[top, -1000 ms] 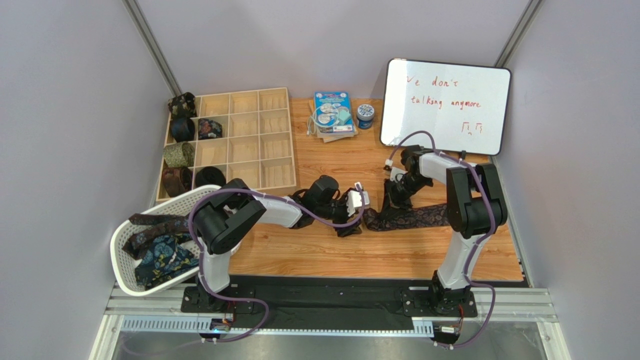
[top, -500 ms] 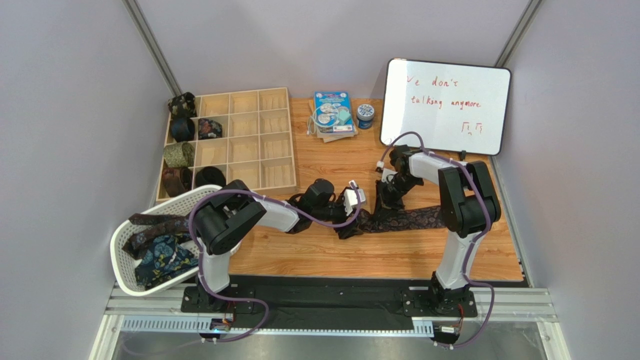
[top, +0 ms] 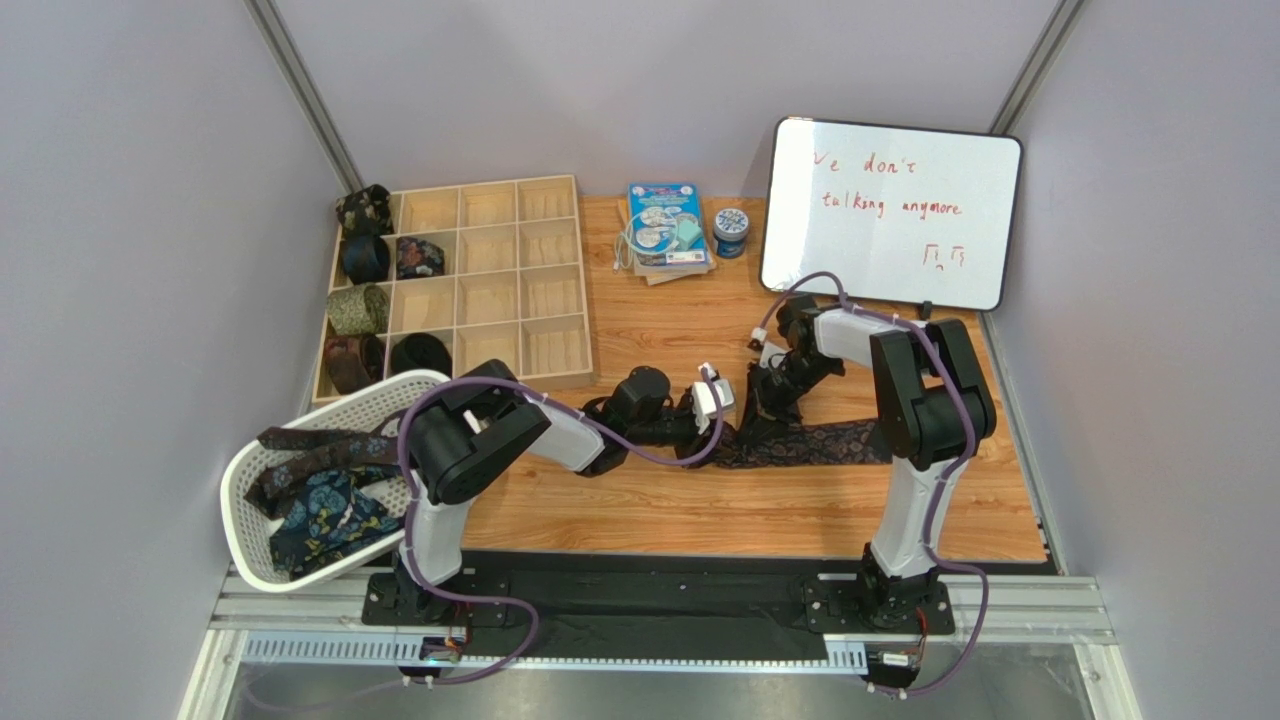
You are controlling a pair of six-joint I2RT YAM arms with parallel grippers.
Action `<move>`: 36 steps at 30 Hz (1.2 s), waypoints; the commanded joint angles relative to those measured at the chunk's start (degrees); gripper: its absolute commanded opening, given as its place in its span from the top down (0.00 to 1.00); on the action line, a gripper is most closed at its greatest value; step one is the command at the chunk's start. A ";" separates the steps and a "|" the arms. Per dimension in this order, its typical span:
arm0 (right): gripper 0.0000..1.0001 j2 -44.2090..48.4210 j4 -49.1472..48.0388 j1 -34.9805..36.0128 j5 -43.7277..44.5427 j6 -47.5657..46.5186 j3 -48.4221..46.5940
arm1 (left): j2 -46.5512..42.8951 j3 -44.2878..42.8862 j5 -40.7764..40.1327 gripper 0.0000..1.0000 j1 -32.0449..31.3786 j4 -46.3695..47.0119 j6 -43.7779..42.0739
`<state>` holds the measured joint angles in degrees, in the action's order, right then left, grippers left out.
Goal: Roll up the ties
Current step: Roll the tie at the center of the board.
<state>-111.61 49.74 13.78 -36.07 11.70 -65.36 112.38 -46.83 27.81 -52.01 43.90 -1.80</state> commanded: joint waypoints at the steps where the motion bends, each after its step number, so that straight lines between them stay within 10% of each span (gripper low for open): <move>1: 1.00 -2.56 -9.48 0.90 5.59 -0.19 1.73 | 1.35 -1.07 0.67 0.57 -2.83 0.50 -5.63; 17: 0.58 8.69 9.50 -6.39 2.86 -11.44 -3.45 | 4.08 -8.62 -5.93 0.68 -5.21 -34.48 -18.67; 29: 0.50 11.42 6.60 -6.14 -4.18 -10.74 -1.00 | 6.10 -12.14 -3.03 0.66 -5.12 -39.59 -19.99; 36: 0.67 9.40 4.41 -3.76 -1.29 -11.44 1.03 | 5.84 -12.76 -2.24 0.63 -4.59 -40.30 -19.47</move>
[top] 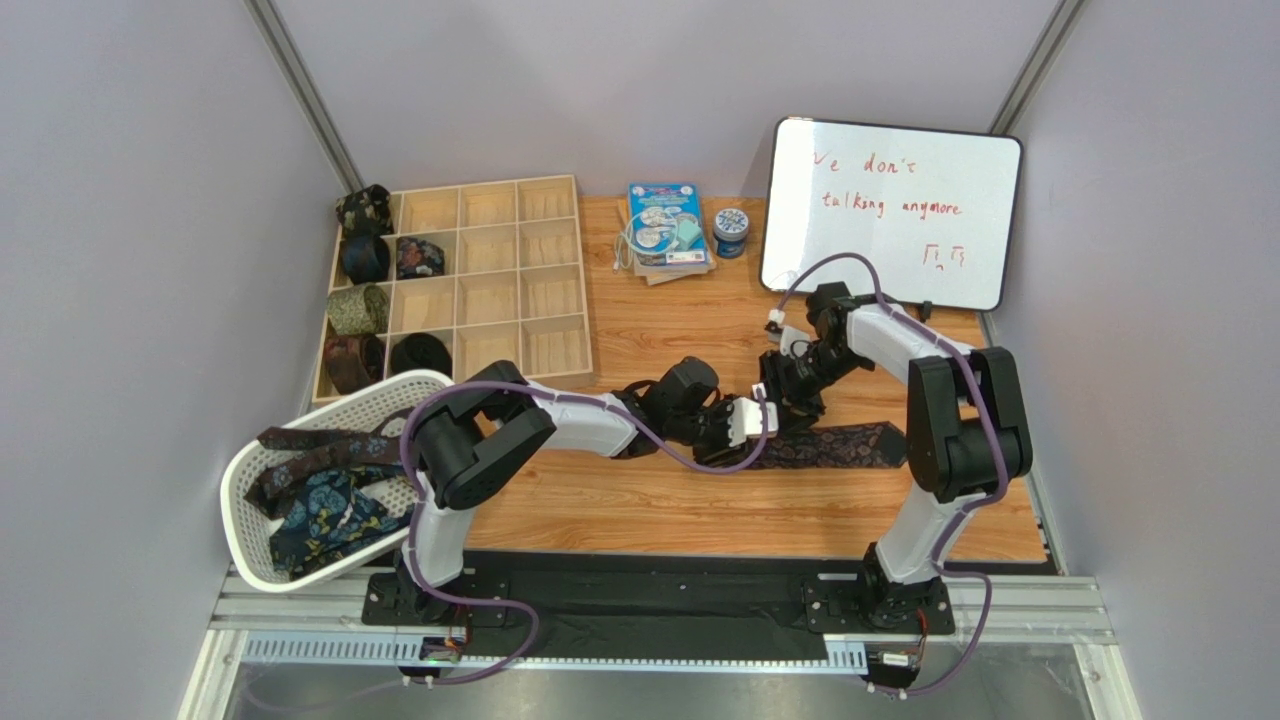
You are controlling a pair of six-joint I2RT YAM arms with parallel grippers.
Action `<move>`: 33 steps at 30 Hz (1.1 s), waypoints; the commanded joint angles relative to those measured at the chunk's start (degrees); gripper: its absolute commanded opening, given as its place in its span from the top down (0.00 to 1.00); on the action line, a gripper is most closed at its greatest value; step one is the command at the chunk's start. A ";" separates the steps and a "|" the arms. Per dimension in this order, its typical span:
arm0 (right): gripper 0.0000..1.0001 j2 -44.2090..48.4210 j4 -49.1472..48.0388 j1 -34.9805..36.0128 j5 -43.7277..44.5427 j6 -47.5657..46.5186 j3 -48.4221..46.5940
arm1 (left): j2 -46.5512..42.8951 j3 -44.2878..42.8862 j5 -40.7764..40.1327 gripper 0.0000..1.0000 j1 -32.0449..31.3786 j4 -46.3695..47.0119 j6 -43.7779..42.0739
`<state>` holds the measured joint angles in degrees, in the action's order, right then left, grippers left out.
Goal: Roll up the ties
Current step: Roll the tie at the center of the board.
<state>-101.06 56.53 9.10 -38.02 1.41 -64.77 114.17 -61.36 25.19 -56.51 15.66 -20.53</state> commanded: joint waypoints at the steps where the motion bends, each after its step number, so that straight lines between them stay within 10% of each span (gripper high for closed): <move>1: 0.72 -1.60 -2.57 0.92 0.84 -1.15 0.26 | 4.13 1.77 0.47 0.63 0.17 -12.06 -0.73; 5: 1.00 -3.35 -2.92 0.92 3.91 -3.08 0.09 | 3.26 1.69 1.52 0.54 1.23 -12.14 0.05; 15: 1.00 -5.20 -8.89 0.83 16.75 -2.38 1.85 | -4.57 8.80 3.29 0.25 3.34 4.61 8.30; 33: 1.00 -11.97 -13.73 8.56 19.21 3.60 -1.15 | -0.44 13.90 4.42 0.19 3.43 32.31 20.18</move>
<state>-108.66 53.30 16.47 -26.26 4.38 -67.02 111.98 -47.83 27.16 -53.10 38.76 -5.96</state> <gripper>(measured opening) 0.010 0.815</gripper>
